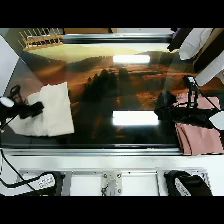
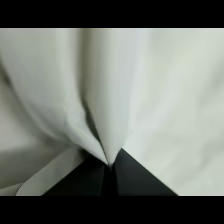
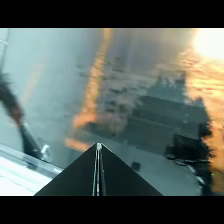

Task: Fold the clothes and pants, and hang the long-sleeved shirts on hangers.

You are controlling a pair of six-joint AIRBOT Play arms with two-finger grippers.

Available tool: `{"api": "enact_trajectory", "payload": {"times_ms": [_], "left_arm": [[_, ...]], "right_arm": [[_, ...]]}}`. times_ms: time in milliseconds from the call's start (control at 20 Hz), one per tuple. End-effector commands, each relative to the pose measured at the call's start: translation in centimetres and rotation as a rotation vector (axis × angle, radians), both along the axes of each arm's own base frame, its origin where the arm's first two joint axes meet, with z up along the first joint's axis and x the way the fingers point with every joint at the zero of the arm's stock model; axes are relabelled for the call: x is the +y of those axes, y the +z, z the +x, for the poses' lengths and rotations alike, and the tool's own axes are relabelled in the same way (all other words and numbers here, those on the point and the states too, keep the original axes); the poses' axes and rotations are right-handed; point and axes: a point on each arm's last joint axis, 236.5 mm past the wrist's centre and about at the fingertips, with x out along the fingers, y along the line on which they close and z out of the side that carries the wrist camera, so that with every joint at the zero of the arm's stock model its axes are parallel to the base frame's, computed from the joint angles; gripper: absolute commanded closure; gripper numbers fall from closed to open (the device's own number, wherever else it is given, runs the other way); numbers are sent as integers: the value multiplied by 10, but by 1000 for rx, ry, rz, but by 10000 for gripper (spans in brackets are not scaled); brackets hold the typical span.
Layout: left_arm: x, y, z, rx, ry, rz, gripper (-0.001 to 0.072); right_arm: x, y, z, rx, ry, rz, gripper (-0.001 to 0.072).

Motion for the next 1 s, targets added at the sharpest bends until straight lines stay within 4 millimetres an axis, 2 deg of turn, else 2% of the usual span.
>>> {"api": "enact_trajectory", "payload": {"times_ms": [0, 100, 150, 200, 300, 350, 400, 450, 500, 650, 750, 800, 900, 950], "left_arm": [[-92, 65, 47, -129, -271, 9, 699], [-172, 119, 61, -257, -520, 55, 699], [-216, 144, 58, -323, -655, 76, 699], [-259, 163, 50, -379, -787, 91, 699], [-339, 190, 15, -456, -1050, 108, 698], [-369, 199, -4, -480, -1158, 117, 699], [-388, 206, -18, -496, -1232, 145, 698], [-395, 215, -24, -512, -1281, 211, 698], [-393, 228, -24, -529, -1301, 285, 698], [-367, 284, -15, -578, -1262, 426, 698], [-350, 320, -13, -619, -1213, 443, 698], [-343, 332, -9, -640, -1189, 449, 699], [-339, 339, -4, -661, -1170, 456, 698], [-341, 332, -2, -640, -1180, 455, 698]], "right_arm": [[11, 7, -2, 7, 9, 62, 708], [6, 8, 6, -22, -13, 49, 709], [-3, 11, 14, -54, -43, 27, 709], [-12, 15, 23, -86, -79, 17, 709], [-32, 26, 38, -145, -156, 18, 709], [-41, 30, 42, -165, -187, 17, 709], [-48, 32, 43, -171, -209, 15, 709], [-54, 33, 44, -175, -227, 13, 709], [-59, 34, 44, -178, -241, 13, 708], [-63, 34, 44, -178, -252, 12, 709], [-63, 34, 44, -178, -251, 12, 709], [-63, 34, 44, -178, -251, 12, 709], [-63, 35, 44, -179, -252, 12, 709], [-63, 34, 45, -178, -252, 11, 709]]}}
